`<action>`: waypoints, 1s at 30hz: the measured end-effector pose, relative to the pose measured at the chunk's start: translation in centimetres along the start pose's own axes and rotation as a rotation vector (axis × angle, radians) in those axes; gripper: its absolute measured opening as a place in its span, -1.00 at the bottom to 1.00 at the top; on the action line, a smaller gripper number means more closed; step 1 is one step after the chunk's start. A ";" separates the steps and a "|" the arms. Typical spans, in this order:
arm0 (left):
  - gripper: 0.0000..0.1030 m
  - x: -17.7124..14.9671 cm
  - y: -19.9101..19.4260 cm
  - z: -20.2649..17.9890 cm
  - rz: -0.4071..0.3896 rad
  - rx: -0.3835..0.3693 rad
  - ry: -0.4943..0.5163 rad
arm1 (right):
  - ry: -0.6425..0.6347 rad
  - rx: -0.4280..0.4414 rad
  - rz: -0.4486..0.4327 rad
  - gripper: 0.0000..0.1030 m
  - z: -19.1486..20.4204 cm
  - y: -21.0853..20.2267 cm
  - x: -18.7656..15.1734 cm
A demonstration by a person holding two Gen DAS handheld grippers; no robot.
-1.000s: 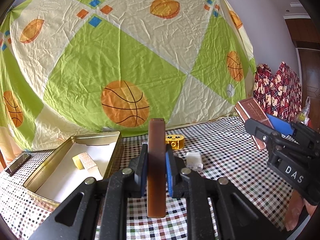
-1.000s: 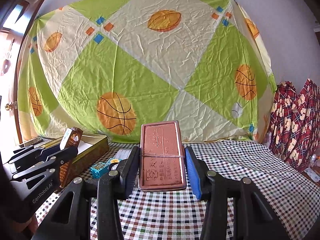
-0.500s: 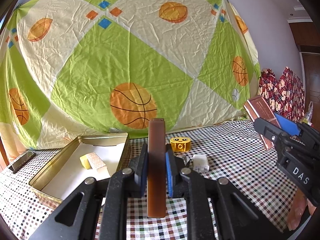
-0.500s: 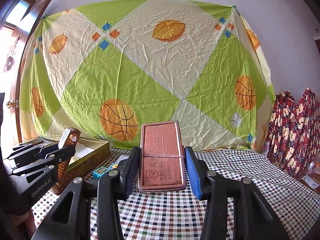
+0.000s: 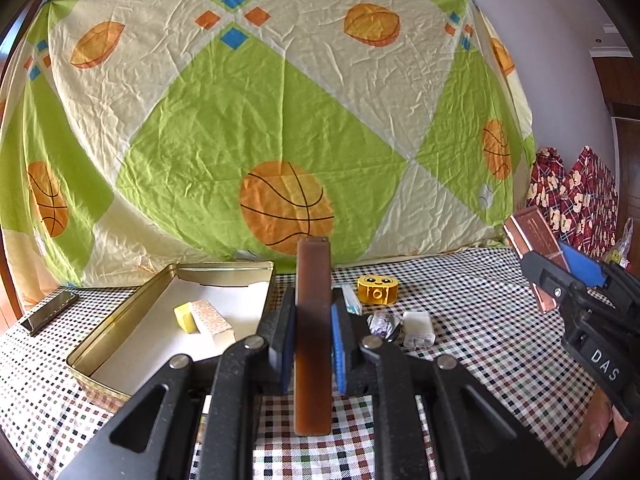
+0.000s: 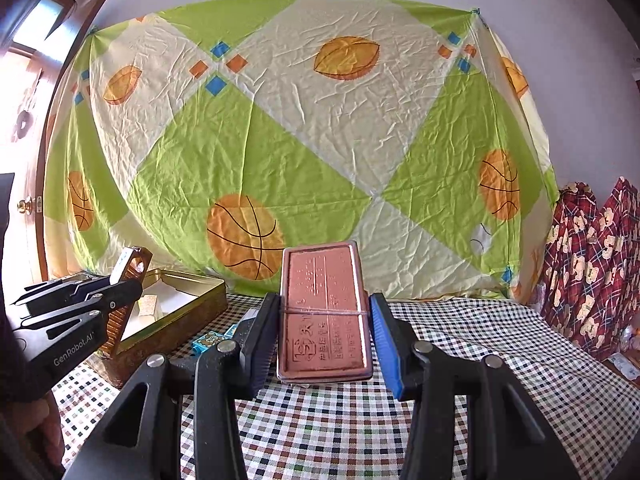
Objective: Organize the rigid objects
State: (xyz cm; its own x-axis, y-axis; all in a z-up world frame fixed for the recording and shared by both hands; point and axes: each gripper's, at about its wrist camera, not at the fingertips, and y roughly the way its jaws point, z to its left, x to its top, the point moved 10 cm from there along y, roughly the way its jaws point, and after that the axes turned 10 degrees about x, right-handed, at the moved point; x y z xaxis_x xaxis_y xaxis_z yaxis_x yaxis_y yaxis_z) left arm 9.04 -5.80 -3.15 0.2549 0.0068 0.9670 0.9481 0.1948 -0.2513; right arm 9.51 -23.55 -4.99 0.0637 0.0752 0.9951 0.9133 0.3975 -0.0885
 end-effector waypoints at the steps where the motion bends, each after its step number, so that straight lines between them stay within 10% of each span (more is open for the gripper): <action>1: -0.74 0.0 0.0 0.1 0.003 -0.004 -0.005 | -0.003 0.003 0.002 -0.08 0.2 0.1 0.0; 30: -0.73 2.9 0.3 6.2 -0.005 0.033 -0.061 | -0.006 0.147 -0.003 -0.08 6.0 3.2 4.5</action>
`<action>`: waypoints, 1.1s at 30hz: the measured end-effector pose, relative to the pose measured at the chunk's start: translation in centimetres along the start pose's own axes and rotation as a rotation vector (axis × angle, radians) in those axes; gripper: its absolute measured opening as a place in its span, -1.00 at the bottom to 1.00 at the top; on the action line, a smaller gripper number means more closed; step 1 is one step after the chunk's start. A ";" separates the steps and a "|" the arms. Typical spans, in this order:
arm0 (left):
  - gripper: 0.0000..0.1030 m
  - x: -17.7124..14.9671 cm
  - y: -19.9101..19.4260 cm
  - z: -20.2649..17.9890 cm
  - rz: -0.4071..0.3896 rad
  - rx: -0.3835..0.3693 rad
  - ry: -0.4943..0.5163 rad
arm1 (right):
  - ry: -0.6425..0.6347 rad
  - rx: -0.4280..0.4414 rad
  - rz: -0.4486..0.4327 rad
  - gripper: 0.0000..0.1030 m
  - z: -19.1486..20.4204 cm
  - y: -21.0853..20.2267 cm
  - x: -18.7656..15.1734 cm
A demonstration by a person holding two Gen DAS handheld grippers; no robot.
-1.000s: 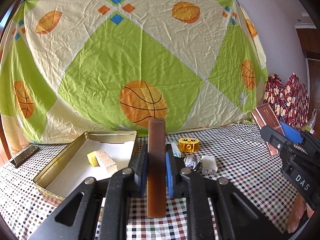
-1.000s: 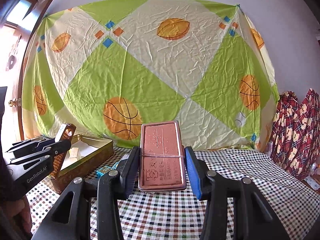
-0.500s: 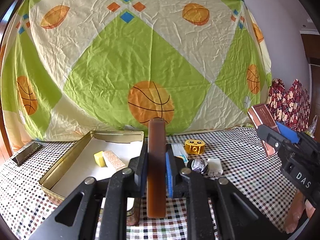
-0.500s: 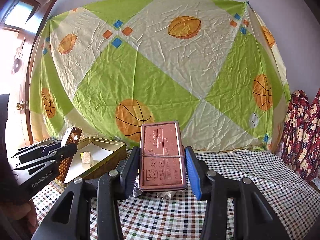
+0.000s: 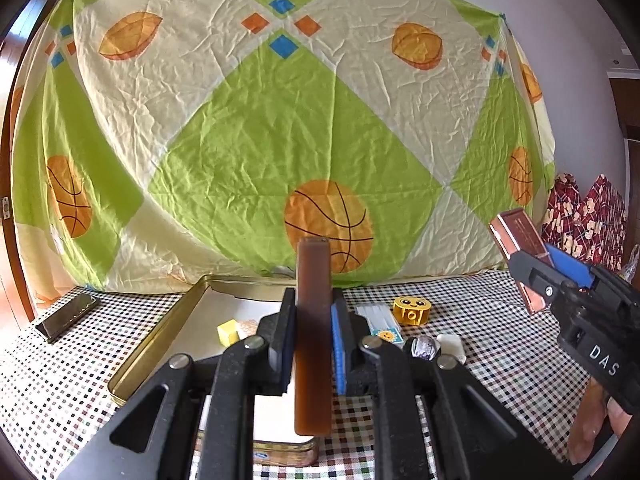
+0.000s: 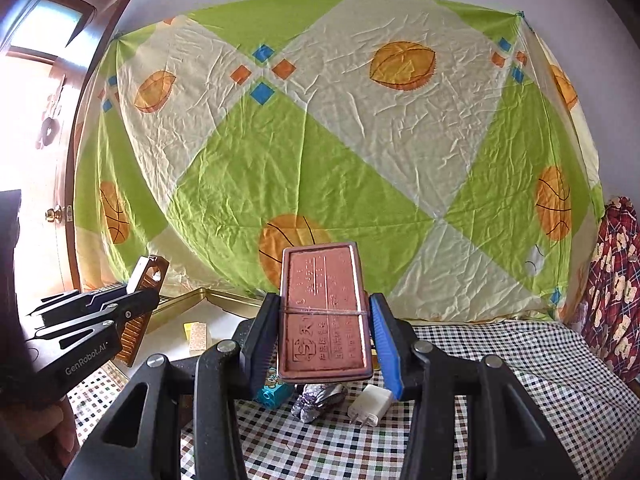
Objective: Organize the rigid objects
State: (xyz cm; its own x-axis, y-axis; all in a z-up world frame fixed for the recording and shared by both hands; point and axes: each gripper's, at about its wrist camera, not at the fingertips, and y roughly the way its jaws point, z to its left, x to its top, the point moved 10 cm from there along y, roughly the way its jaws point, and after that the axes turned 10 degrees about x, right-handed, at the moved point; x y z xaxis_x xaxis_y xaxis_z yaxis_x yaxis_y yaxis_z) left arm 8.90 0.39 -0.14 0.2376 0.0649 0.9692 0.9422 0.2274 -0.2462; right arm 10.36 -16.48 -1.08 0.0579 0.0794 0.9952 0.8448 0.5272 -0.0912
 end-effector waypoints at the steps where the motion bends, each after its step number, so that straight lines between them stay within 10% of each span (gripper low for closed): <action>1: -0.73 0.1 0.0 0.3 -0.002 0.005 0.000 | -0.002 0.005 0.001 -0.08 0.2 0.2 0.1; 33: -0.73 1.4 6.4 11.6 0.095 0.131 -0.030 | 0.009 0.182 0.158 -0.07 8.3 12.9 1.0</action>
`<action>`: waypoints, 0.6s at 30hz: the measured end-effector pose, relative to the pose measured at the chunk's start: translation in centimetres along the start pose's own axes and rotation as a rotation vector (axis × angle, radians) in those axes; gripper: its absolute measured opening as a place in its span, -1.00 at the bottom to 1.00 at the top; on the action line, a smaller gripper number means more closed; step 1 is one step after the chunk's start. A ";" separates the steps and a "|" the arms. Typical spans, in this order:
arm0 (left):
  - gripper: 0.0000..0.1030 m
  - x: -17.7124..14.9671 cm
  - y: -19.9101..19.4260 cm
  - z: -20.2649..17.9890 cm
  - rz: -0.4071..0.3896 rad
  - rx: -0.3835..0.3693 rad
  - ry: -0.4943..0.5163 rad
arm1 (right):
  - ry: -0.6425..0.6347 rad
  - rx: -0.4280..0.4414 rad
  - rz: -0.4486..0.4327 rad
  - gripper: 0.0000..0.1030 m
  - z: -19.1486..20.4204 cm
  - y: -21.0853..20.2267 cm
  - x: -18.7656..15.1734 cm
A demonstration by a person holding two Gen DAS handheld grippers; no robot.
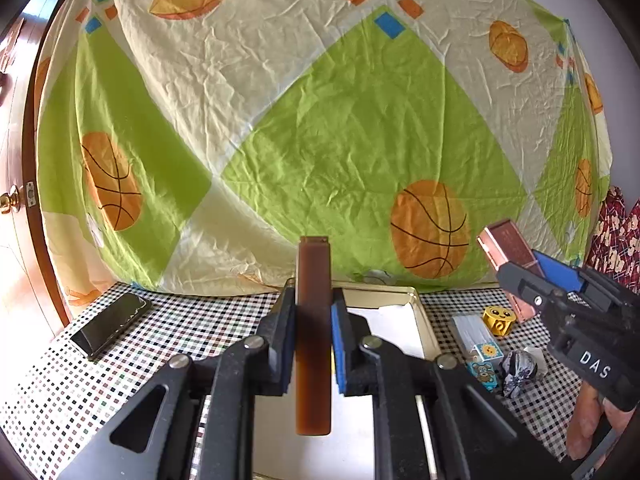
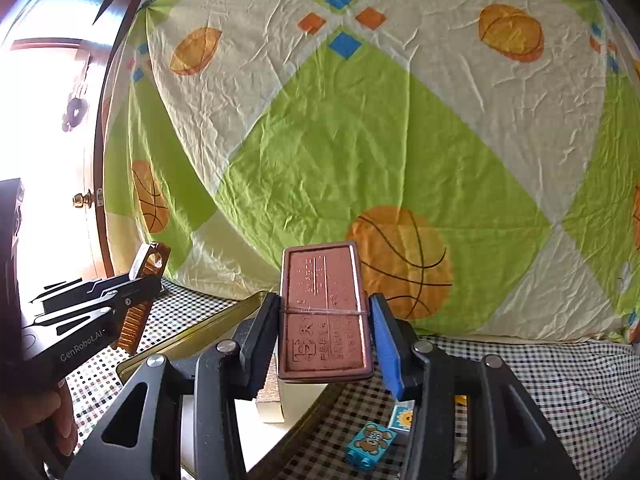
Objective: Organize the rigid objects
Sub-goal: 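Lower the brown comb and copper plate into the tin and open both grippers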
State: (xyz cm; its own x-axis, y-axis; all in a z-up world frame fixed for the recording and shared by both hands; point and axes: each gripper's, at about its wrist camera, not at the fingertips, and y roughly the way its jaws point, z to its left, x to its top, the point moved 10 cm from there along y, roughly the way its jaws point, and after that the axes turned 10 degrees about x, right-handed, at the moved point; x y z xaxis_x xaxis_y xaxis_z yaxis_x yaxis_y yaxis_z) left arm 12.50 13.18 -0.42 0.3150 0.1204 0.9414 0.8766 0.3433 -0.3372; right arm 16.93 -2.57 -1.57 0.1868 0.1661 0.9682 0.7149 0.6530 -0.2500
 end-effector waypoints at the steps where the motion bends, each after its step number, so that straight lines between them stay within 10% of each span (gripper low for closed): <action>1: -0.73 -0.1 0.5 0.2 0.012 0.002 0.004 | 0.011 0.009 0.023 -0.07 0.1 0.9 -0.4; 18: -0.73 -4.8 7.9 -1.0 0.248 -0.008 0.116 | 0.078 0.030 0.375 -0.07 -0.7 11.0 -8.0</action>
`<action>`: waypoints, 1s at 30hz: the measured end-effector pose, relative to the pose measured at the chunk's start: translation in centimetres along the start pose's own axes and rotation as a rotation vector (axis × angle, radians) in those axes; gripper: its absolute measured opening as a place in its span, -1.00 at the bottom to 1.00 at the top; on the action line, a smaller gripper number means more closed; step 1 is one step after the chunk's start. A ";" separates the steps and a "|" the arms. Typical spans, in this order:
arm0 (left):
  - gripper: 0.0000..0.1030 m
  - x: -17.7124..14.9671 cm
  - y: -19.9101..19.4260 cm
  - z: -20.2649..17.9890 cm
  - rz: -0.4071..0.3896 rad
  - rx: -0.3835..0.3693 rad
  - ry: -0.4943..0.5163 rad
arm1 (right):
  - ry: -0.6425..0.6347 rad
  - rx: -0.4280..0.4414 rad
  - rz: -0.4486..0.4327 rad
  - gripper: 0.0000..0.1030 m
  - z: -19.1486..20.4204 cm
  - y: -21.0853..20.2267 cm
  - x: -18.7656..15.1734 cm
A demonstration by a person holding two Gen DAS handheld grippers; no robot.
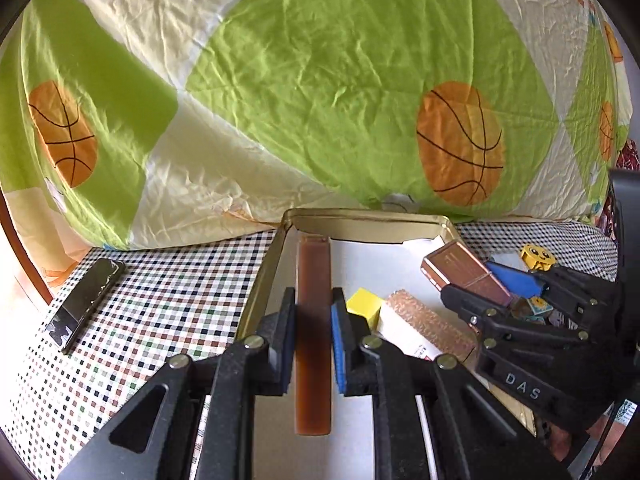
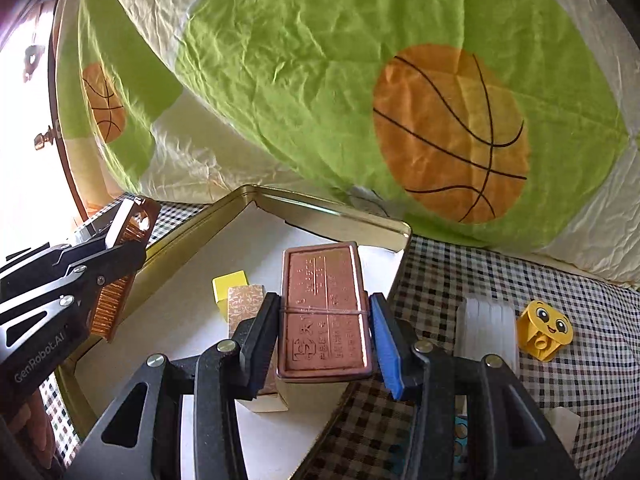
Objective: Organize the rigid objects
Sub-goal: 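Lower the brown comb and copper plate into the tin and open both grippers, then grasp the white charger block with the right gripper while the left approaches the foil-wrapped item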
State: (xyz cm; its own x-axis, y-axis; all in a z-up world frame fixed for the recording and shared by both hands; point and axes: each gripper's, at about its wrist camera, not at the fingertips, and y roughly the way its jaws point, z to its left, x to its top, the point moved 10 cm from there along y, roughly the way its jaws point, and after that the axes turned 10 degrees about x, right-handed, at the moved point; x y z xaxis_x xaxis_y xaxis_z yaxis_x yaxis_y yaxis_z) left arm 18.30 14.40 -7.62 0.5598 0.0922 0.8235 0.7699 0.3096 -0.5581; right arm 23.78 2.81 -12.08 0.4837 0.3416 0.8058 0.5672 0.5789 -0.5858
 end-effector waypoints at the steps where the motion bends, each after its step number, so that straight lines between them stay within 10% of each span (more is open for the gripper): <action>1: -0.72 -0.1 0.2 0.0 0.006 0.004 0.005 | -0.003 0.021 0.016 -0.07 0.4 0.4 -0.2; 7: 0.35 -0.3 0.4 1.3 -0.010 0.090 -0.013 | -0.008 0.050 0.003 0.31 1.0 -0.4 -0.2; 20: 0.75 0.7 -2.2 0.2 -0.069 0.094 -0.027 | -0.024 0.018 -0.092 0.33 -0.8 -6.7 -0.1; 30: 0.84 2.0 -6.8 -10.2 -0.149 -0.071 0.056 | 0.132 -0.211 -0.096 0.43 -13.3 -14.6 -5.1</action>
State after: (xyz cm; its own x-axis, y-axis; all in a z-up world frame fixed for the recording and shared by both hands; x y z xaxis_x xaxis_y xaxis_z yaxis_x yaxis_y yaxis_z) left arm 17.30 2.77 -3.21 0.4525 -0.0030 0.8918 0.8643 0.2477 -0.4377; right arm 21.83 -17.23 -8.78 0.4963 0.1847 0.8483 0.7345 0.4315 -0.5237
